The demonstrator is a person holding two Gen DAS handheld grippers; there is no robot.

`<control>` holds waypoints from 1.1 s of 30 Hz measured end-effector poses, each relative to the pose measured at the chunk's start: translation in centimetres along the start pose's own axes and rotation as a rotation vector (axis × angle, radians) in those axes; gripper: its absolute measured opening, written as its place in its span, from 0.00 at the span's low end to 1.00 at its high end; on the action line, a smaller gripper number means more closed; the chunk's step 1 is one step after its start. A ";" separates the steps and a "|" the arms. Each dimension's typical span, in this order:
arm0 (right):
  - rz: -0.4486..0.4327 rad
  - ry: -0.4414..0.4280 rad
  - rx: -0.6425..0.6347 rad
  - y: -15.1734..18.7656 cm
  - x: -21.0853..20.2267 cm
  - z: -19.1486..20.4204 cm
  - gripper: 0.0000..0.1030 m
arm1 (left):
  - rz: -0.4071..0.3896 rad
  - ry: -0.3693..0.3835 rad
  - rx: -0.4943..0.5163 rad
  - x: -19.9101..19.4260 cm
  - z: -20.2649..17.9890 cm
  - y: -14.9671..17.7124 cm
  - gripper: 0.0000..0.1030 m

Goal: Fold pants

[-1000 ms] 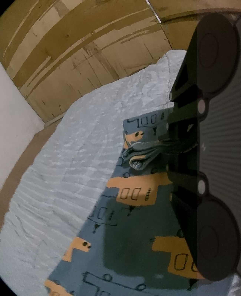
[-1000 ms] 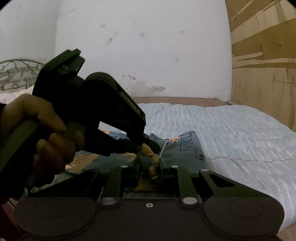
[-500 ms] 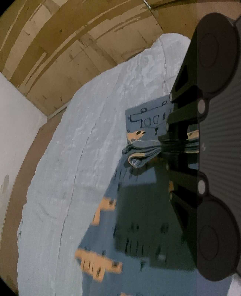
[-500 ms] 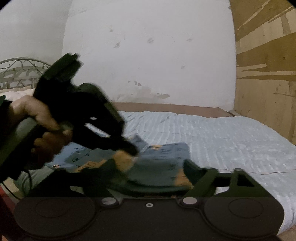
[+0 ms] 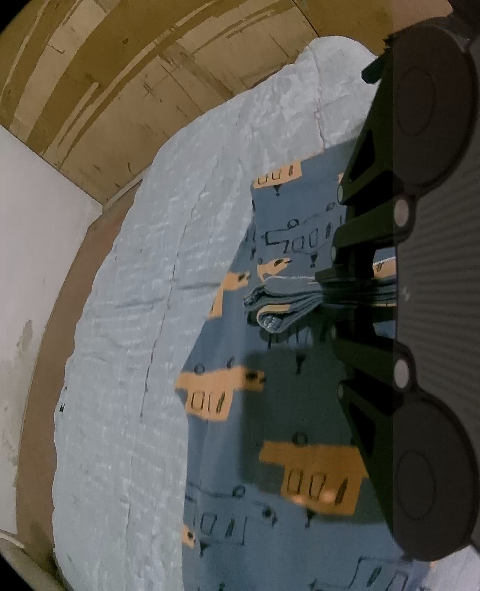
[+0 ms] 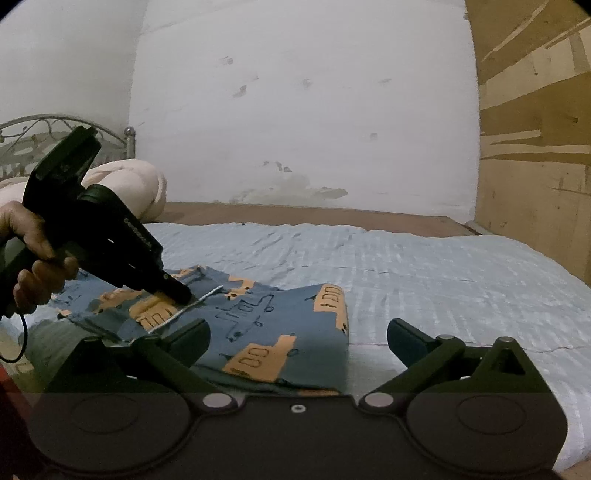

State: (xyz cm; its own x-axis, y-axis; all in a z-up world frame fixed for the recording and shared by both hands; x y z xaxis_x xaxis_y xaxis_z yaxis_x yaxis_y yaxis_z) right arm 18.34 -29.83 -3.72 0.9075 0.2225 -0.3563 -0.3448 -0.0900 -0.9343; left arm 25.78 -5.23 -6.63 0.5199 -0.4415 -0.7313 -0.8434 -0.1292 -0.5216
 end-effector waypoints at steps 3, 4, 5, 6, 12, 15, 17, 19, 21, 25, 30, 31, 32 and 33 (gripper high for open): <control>0.008 -0.007 -0.010 0.0 0.4 0.3 0.99 | 0.003 -0.006 0.004 -0.2 0.9 0.3 0.10; 0.012 -0.007 -0.014 0.1 0.5 0.4 0.99 | 0.004 -0.006 0.004 -0.2 1.1 0.3 0.10; 0.016 -0.005 -0.017 0.1 0.5 0.4 0.99 | 0.005 -0.005 0.003 -0.2 1.2 0.4 0.10; 0.022 -0.004 -0.018 0.2 0.7 0.3 0.99 | 0.003 -0.002 0.001 -0.2 1.4 0.5 0.10; 0.058 0.003 -0.018 0.8 1.7 0.3 0.99 | -0.008 0.000 0.002 0.0 1.5 0.6 0.10; 0.067 0.013 -0.023 1.2 2.0 0.2 0.99 | -0.028 -0.007 0.023 -0.3 1.2 0.4 0.10; 0.072 0.028 -0.031 1.2 2.5 -0.3 0.99 | -0.045 -0.020 0.046 -0.5 0.9 0.1 0.10; 0.076 0.047 -0.034 1.0 3.1 -0.9 0.99 | -0.054 -0.027 0.049 -0.5 1.0 -0.1 0.10; 0.081 0.067 -0.033 0.8 4.0 -1.7 0.99 | -0.054 -0.030 0.042 -0.3 1.2 -0.2 0.10; 0.090 0.112 -0.045 -0.2 6.8 -3.5 0.99 | -0.055 -0.037 0.039 0.1 1.6 0.3 0.10; 0.151 0.116 -0.069 -1.7 12.0 -5.1 0.99 | -0.063 -0.041 0.008 0.4 2.1 0.8 0.10; 0.170 0.114 -0.073 -1.9 13.3 -5.4 0.99 | -0.065 -0.043 0.006 0.5 2.1 0.9 0.11; 0.192 0.114 -0.079 -2.1 14.7 -5.6 0.99 | -0.067 -0.045 0.004 0.5 2.1 0.9 0.11; 0.210 0.121 -0.088 -2.1 15.7 -5.9 0.99 | -0.069 -0.047 0.001 0.5 2.1 0.9 0.11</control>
State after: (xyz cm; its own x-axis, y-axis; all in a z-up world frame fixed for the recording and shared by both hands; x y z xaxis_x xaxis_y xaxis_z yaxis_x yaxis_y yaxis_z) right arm 34.75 -31.86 -7.35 0.8422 0.0725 -0.5343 -0.5113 -0.2073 -0.8340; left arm 25.55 -3.67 -8.37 0.5826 -0.3895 -0.7134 -0.8052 -0.1567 -0.5720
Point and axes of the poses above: each gripper's, at about its wrist camera, not at the fingertips, and x roughly the way its jaws point, z to its left, y to its underside, the point moved 8 cm from there along x, roughly the way its jaws point
